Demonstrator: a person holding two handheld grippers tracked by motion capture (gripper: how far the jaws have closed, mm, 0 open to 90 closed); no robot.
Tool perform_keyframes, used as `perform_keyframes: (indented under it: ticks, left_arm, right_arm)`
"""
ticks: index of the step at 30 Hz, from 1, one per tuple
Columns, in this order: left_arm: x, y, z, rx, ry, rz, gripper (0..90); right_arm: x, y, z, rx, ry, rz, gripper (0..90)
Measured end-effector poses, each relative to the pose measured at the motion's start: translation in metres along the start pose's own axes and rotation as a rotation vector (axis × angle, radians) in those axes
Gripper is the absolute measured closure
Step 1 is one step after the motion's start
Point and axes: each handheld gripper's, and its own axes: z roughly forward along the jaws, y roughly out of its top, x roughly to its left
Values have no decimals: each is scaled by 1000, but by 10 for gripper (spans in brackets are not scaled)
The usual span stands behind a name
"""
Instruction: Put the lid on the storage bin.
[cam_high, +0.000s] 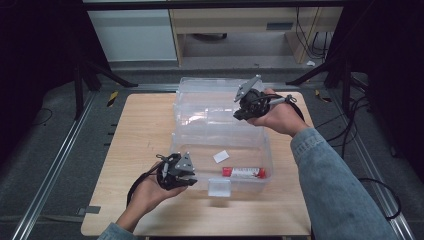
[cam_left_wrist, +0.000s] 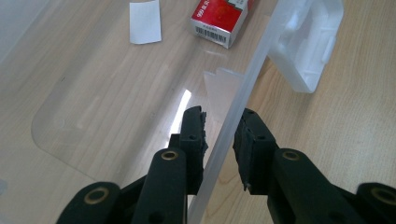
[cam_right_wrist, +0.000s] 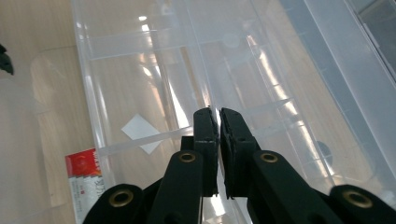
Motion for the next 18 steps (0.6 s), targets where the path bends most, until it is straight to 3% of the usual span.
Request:
perform_keyframes:
  ticks: [5, 10, 18]
  left_arm:
    - [0, 0, 0, 0, 0, -4, 729]
    - [0, 1, 0, 2, 0, -3, 729]
    - [8, 5, 5, -8, 16, -24, 718]
  right_arm:
    - [17, -4, -12, -25, 0, -21, 865]
    - [25, -6, -16, -33, -8, -29, 865]
    - [12, -5, -11, -34, -5, -9, 858]
